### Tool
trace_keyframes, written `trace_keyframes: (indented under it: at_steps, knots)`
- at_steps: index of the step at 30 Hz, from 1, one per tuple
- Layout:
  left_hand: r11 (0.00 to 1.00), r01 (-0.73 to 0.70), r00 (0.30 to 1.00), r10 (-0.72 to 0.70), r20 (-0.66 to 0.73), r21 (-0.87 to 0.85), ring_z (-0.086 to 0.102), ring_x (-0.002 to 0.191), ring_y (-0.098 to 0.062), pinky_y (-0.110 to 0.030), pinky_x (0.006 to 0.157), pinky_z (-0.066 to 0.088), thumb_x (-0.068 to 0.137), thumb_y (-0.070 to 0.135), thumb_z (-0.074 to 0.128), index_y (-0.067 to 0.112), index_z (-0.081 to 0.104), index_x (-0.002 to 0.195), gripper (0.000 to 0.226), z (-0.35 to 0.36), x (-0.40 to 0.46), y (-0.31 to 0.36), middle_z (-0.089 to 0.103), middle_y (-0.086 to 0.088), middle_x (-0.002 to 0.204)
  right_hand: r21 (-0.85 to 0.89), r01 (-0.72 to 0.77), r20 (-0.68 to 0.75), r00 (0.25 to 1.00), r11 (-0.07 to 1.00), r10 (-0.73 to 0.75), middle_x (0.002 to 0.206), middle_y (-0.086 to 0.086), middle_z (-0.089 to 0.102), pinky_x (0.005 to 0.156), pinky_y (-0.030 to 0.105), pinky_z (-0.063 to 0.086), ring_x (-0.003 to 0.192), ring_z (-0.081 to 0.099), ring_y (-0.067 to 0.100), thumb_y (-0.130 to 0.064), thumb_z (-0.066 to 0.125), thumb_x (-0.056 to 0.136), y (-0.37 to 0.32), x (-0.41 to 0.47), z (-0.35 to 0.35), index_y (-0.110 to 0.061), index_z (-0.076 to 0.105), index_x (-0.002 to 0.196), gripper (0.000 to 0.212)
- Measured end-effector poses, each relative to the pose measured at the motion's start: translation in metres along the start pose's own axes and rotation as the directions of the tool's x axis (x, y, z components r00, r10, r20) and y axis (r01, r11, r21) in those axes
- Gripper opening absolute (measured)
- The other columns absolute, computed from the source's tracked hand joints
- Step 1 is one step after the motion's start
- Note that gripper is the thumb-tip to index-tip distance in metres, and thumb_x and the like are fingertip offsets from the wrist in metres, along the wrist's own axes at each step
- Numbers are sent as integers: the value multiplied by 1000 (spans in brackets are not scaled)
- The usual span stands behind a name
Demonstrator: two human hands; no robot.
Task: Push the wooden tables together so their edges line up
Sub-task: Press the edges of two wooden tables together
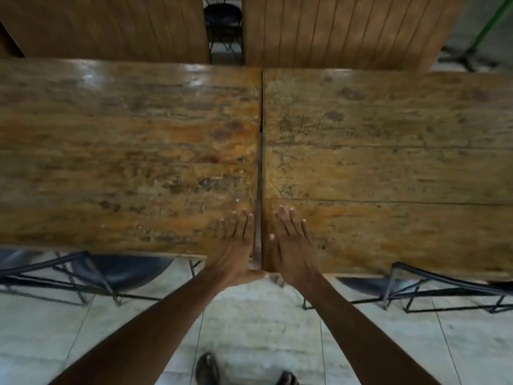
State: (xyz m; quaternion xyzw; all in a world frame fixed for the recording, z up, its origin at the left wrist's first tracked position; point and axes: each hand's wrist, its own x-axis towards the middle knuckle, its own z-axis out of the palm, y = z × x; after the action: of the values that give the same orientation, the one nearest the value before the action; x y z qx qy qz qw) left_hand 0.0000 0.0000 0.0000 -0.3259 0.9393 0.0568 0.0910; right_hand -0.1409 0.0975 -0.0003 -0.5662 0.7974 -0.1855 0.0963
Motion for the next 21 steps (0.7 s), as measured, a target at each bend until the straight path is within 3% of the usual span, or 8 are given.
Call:
trace_keyframes:
  at_steps: [6,15,21]
  knots:
    - [993,115,993,-114,31,-29,-22,151,-39,-56,124,-4,57,100,44,-2,-13,154,152,34,0,-2,-21,-23,164,-140,84,102,992,987,-70,168,3,12,125,51,10,156,0,22,-34,19,106,18,-12,51,-13,19,159,56]
    - [993,53,998,-56,-27,-101,-11,154,-34,-50,126,-3,61,101,19,-5,3,155,143,40,5,-8,-5,-25,166,-231,101,115,990,968,-76,169,5,9,126,49,5,156,-2,24,-32,18,106,18,3,56,-12,13,160,57]
    - [992,48,997,-55,-58,-117,2,155,-36,-47,126,-1,77,88,34,-4,12,155,123,40,10,-13,9,-26,165,-223,88,123,990,971,-62,169,7,9,125,50,9,156,1,26,-32,19,106,15,21,60,-10,12,159,58]
